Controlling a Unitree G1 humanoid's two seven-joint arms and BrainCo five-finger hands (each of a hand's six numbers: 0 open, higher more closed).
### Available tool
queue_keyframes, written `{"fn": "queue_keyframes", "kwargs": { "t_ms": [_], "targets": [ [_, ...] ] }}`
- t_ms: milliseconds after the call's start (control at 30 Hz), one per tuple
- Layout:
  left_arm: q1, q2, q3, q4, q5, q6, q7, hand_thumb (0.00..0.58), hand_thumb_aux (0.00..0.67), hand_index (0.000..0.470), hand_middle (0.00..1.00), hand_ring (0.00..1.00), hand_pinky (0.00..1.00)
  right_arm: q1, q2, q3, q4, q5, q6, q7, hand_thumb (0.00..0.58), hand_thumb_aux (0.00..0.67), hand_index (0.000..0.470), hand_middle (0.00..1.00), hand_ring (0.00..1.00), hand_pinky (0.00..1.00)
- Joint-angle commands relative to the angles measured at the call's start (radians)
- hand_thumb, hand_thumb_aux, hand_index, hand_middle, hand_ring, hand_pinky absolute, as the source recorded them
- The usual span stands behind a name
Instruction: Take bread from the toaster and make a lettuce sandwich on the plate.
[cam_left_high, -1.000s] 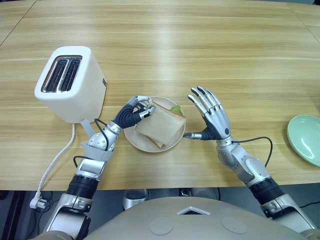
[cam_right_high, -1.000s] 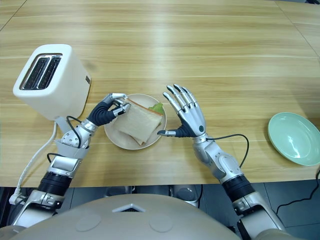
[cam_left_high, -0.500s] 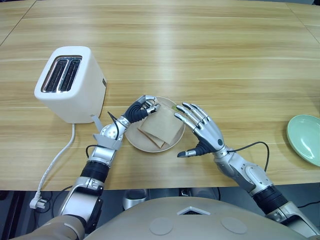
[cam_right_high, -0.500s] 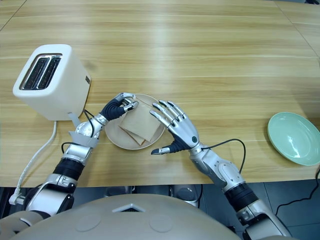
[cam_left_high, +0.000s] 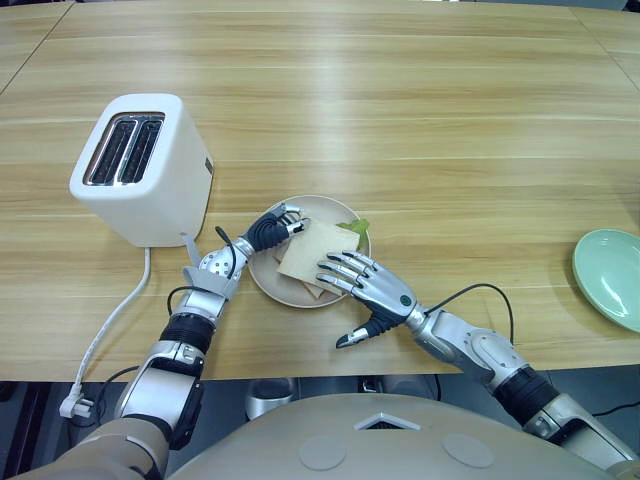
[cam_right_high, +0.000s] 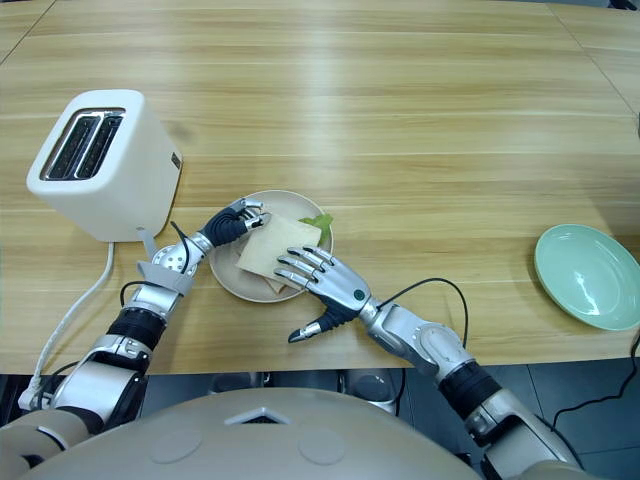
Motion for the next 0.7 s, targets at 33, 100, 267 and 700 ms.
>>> {"fn": "queue_keyframes", "kwargs": {
  "t_ms": [33, 100, 267, 700],
  "targets": [
    [0.004, -0.005, -0.026, 0.037, 0.039, -0.011, -0.013, 0.580, 0.670, 0.460, 1.00, 1.00, 1.00, -0.016, 0.021, 0.055, 0.081, 0.009, 0.017, 0.126, 0.000, 0.000, 0.000, 0.00, 0.00, 0.00],
    [-0.006, -0.006, -0.022, 0.050, 0.047, -0.012, -0.007, 0.580, 0.670, 0.460, 1.00, 1.00, 1.00, -0.019, 0.027, 0.074, 0.112, 0.013, 0.018, 0.173, 0.000, 0.000, 0.000, 0.00, 0.00, 0.00],
    [-0.020, -0.006, -0.019, 0.067, 0.086, -0.020, 0.046, 0.580, 0.670, 0.460, 1.00, 1.00, 1.00, -0.004, 0.016, 0.099, 0.126, 0.051, 0.001, 0.258, 0.000, 0.000, 0.000, 0.00, 0.00, 0.00],
    [0.193, 0.115, 0.261, -0.651, 0.476, 0.029, 0.744, 0.000, 0.000, 0.000, 0.00, 0.00, 0.00, -0.030, 0.054, 0.022, 0.075, 0.088, 0.027, 0.115, 0.000, 0.000, 0.000, 0.00, 0.00, 0.00]
  ]
}}
